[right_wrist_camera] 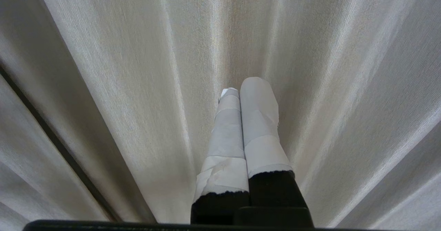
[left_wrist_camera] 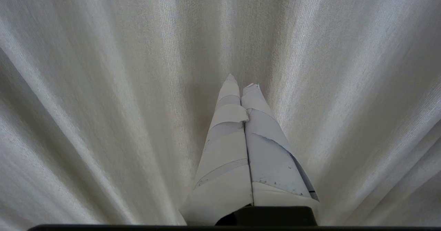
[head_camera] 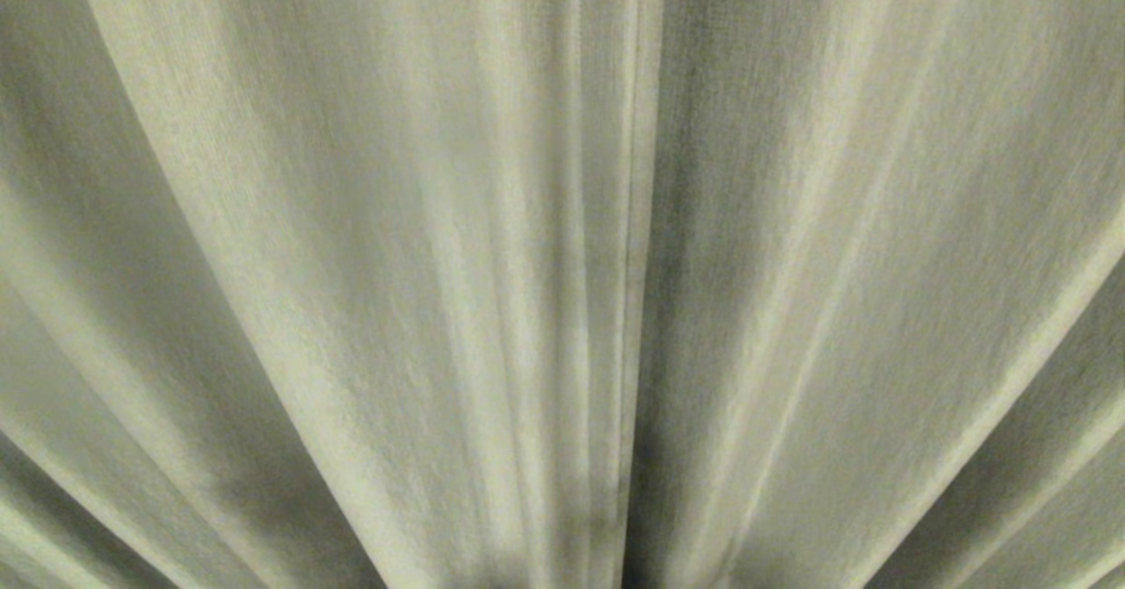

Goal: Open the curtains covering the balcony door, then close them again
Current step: Pull the outer curtains open on both sides

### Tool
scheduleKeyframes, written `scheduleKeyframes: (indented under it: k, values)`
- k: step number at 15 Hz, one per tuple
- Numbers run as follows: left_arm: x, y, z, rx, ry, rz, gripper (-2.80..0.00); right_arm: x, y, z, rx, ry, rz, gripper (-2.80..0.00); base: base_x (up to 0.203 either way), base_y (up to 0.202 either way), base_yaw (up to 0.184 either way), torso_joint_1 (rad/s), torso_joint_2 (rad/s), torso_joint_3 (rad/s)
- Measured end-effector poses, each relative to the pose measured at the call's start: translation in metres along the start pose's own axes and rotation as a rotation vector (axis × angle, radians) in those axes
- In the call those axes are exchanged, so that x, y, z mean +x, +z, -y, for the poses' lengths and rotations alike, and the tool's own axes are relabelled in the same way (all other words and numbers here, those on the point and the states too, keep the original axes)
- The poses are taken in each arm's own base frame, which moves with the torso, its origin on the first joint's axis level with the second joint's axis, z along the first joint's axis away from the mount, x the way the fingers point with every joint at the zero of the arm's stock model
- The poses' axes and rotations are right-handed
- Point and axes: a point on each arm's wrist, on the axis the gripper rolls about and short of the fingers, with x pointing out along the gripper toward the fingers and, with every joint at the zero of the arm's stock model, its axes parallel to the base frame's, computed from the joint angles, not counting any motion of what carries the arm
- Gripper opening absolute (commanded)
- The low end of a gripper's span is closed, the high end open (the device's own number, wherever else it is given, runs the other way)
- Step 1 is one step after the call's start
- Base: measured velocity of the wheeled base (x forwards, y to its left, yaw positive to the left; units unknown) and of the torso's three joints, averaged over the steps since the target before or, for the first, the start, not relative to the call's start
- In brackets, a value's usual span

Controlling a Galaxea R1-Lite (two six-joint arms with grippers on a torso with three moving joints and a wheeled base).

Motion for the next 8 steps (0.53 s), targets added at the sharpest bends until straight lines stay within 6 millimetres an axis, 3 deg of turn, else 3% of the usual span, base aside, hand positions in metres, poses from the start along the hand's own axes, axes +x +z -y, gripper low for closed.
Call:
scheduleKeyframes:
  k: [8]
  values:
    - [0.0,0.0,0.0,0.0,0.0,0.0,-2.8,0.0,0.0,0.0,0.0,0.001,0.0,-2.8,0.0,0.0,0.0,0.0,0.0,0.0]
